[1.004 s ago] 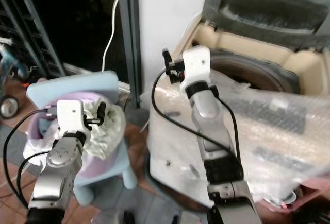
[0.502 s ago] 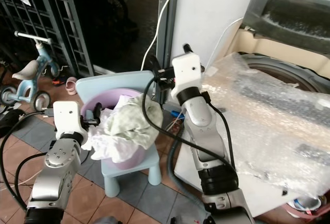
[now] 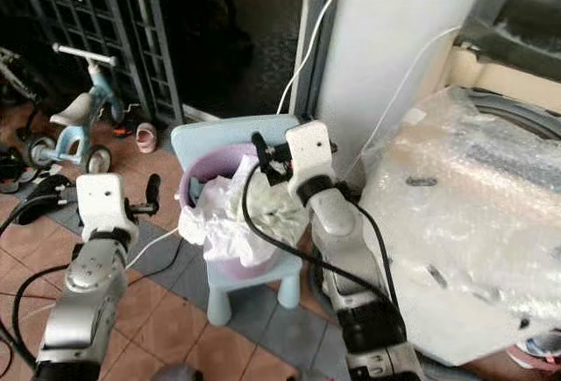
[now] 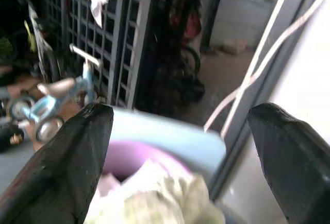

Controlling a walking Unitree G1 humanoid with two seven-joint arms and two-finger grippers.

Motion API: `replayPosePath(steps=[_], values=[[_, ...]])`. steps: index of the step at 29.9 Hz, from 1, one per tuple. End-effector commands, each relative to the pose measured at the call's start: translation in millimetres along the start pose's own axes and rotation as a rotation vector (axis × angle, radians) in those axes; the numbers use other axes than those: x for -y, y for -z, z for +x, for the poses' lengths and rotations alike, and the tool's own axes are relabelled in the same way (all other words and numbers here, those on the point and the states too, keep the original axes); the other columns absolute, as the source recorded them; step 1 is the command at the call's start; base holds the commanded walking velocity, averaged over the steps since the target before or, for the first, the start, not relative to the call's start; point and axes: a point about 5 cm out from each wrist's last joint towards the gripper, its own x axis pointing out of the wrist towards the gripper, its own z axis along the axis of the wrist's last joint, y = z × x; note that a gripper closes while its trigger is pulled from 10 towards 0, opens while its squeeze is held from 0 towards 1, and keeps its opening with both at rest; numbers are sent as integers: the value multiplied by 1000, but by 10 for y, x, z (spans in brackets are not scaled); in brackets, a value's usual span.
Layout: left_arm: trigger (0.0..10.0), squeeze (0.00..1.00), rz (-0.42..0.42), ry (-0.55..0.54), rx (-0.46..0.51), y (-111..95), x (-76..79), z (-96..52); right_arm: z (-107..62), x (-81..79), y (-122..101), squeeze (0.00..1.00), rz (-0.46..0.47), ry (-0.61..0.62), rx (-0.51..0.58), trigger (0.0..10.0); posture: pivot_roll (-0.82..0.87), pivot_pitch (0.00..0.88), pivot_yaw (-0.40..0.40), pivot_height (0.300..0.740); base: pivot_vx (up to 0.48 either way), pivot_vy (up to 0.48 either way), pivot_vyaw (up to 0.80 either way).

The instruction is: Clothes washing

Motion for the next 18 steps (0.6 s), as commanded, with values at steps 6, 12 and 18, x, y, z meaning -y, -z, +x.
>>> replayPosePath(steps=[6,12,18], values=[[10000,0,41,-19,38,16,-141,-53,-360,416,374,0,44,233,-167,10000,-3,0,-4,740,0,0,0],[10000,0,165,46,70,85,-160,-47,-512,477,578,0,128,303,-248,10000,-22,0,41,740,0,0,0],[10000,0,170,171,81,148,-144,-30,-488,431,585,0,79,337,-245,10000,-31,0,72,740,0,0,0]])
